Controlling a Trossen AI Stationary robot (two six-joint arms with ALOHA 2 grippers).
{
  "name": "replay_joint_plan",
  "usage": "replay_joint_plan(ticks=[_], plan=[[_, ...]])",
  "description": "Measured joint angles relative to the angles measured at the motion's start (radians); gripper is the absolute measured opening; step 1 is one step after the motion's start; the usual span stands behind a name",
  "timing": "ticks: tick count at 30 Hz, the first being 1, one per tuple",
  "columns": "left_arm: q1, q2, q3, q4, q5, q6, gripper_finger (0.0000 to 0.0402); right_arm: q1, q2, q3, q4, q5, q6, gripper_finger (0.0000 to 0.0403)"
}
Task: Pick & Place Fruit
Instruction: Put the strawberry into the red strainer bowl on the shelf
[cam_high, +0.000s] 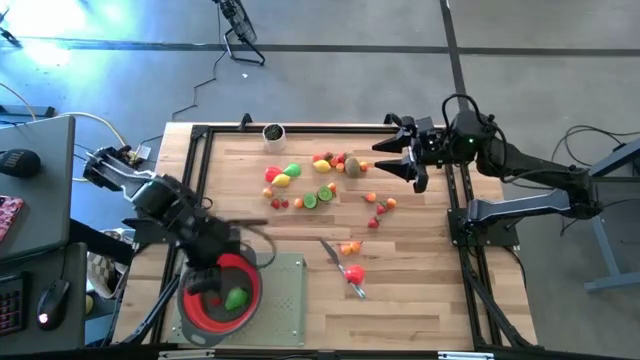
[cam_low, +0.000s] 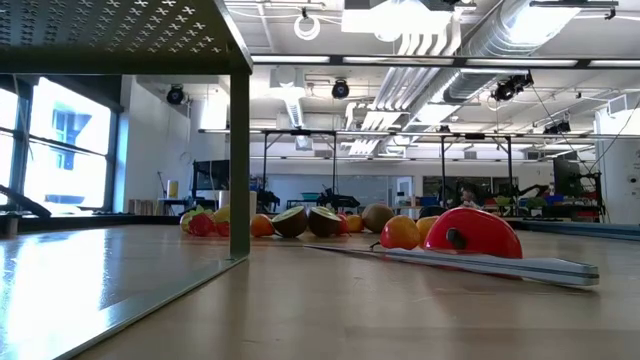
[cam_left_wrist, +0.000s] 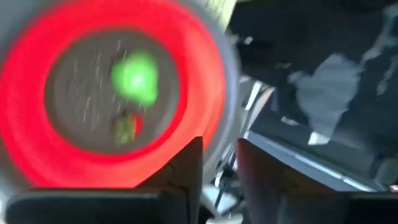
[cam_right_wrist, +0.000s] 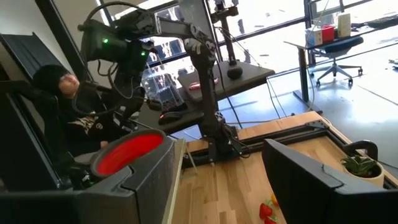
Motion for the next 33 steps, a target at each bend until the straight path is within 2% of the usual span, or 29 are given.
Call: replay_joint_plan(ticks=[11,16,24,27,33], plan=[[0.215,-0.009,0.0,0.247,0.0,0.356,0.0005,0.0,-0.003,0.0,-0.002,-0.04,0.0,0.0235],[0.301,-0.009,0.0,0.394,-0.074,0.56,0.0003,0.0,-0.003,0.0,-0.016,-0.049,0.0,0.0235],[0.366,-0.009,0.0,0.57,-0.342,0.816,0.0003,0.0,-0.003,0.0,-0.069,-0.044,0.0,0.0235],[0.373,-0.009,0.0,0.583,-0.365,0.876,0.0003,0.0,-0.003,0.0,-0.096,-0.044,0.001,0.0235],[0.37,-0.008,0.0,0.583,-0.37,0.895,0.0003,0.009,-0.003,0.0,-0.172,-0.044,-0.002,0.0234]])
